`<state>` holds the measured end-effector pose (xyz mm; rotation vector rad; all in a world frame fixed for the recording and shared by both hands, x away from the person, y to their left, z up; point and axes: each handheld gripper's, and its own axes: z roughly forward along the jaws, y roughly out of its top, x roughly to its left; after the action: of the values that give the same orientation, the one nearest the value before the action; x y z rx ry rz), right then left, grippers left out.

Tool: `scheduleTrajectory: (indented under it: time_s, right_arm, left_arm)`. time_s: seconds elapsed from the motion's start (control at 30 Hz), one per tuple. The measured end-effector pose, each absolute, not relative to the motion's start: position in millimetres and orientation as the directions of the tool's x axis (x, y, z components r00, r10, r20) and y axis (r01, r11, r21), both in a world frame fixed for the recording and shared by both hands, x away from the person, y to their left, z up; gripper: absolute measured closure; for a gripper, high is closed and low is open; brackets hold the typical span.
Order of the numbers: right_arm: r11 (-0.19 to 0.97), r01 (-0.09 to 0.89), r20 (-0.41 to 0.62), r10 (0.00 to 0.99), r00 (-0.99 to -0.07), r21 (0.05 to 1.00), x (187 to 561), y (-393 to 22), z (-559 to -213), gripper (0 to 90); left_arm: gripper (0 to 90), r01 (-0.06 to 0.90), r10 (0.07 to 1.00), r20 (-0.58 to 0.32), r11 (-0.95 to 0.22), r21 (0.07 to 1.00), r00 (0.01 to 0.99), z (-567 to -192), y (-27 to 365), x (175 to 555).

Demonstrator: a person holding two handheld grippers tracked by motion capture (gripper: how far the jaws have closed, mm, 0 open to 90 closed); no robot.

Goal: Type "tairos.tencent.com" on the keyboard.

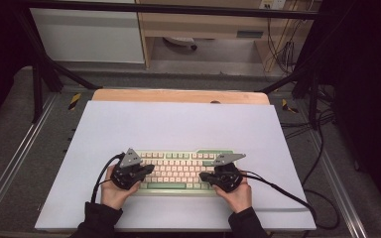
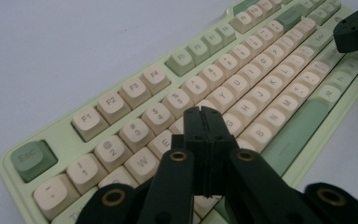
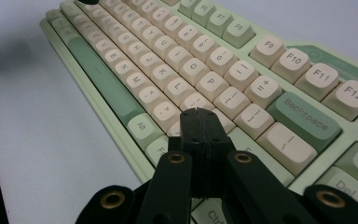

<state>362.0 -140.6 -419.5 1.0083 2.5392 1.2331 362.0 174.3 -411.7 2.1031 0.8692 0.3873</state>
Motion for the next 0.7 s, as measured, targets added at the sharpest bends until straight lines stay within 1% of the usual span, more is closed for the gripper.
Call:
scheduleTrajectory:
  time_s: [0.33,0.7]
  right_arm:
    - [0.432,0.506,0.153,0.628,-0.763,0.747,361,-143,-418,90.0]
    - [0.435,0.507,0.155,0.626,-0.765,0.744,361,-143,-420,90.0]
  left_arm:
    - [89.9,0.448,0.696,-0.012,-0.449,0.774,0.718,-410,157,372]
    - [89.9,0.459,0.699,-0.016,-0.452,0.765,0.715,-420,148,380]
